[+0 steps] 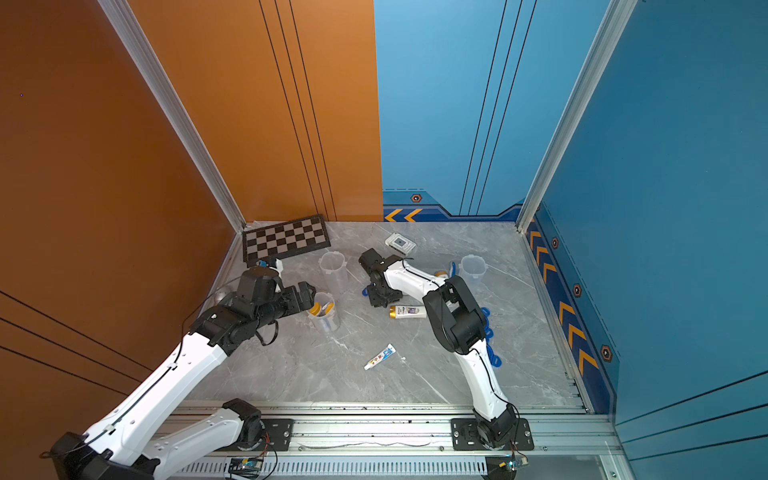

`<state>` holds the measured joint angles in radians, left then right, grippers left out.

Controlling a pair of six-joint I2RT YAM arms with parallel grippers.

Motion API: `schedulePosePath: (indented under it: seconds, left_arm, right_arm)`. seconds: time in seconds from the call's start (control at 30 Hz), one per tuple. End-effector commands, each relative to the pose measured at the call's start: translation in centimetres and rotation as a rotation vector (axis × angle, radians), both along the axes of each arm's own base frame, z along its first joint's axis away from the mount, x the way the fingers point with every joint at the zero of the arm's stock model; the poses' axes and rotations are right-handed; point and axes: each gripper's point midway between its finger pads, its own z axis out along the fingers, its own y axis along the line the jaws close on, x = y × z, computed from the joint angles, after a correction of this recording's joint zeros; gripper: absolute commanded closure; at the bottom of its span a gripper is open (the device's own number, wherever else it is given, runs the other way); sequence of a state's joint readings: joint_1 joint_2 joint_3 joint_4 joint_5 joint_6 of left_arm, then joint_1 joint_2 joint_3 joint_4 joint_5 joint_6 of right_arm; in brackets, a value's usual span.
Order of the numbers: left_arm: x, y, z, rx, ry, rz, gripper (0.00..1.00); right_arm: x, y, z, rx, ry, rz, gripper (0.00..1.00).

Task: Pack away toiletry kits
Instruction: Pick up the lid from the center of the board.

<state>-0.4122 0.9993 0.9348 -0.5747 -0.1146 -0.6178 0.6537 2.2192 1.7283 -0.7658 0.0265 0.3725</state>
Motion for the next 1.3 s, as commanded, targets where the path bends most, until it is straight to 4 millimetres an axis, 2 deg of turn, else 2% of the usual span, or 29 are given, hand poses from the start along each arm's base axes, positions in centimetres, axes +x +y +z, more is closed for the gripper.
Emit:
schedulePosePath:
  seconds: [0.0,0.1,0.3,0.43,0.47,0.5,0.6,0.67,0.77,0.83,1.0,1.03,1.27]
  left_arm:
    - [-0.7,0.7,-0.6,0.025,0.023,-0.001,0.01]
    - [-1.1,1.3,-0.7,0.043,0.05,0.017,0.01]
    - [-1.9,3.0,-1.6,0.04,0.165,0.065,0.01]
    - [-1.7,2.8,-2.6,0.009,0.245,0.045,0.02]
    - [-1.7,2.7,-3.2,0.008,0.273,0.038,0.03]
    - [-1.4,2.6,-3.0,0.002,0.282,0.03,0.06]
    - [-0.6,2.1,-3.3,-0.041,0.323,0.011,0.12]
    - [-0.1,2.0,-3.4,-0.045,0.333,0.004,0.21]
    - [0.5,2.2,-2.9,-0.045,0.321,0.011,0.22]
    - [0.8,2.3,-2.7,-0.042,0.313,0.012,0.22]
    - [0.9,2.9,-2.3,-0.033,0.295,0.028,0.22]
    - [0.9,3.0,-2.2,-0.034,0.289,0.032,0.22]
    - [1.2,3.5,-2.4,-0.06,0.294,0.045,0.23]
  right_arm:
    - [-0.9,-0.9,-2.9,-0.044,0.071,-0.019,0.56]
    - [-0.9,-0.8,-3.3,-0.042,0.08,-0.025,0.57]
    - [-1.3,-1.6,-3.8,-0.052,0.097,-0.031,0.71]
    - [-1.5,-1.9,-3.4,-0.056,0.09,-0.018,0.75]
    - [-1.5,-1.9,-3.2,-0.057,0.086,-0.012,0.76]
    - [-1.5,-1.9,-2.9,-0.056,0.08,-0.005,0.78]
    - [-1.5,-1.9,-1.3,-0.047,0.04,0.027,0.82]
    - [-1.6,-1.9,0.1,-0.035,0.008,0.054,0.85]
    - [-2.1,-1.8,2.0,-0.032,-0.03,0.106,0.9]
    - [-2.7,-1.7,4.1,-0.027,-0.072,0.141,0.91]
    - [-4.3,-2.3,7.1,-0.024,-0.134,0.198,0.91]
    - [-5.3,-1.4,7.9,-0.018,-0.153,0.243,0.92]
    - [-7.8,0.4,11.8,0.042,-0.235,0.369,0.93]
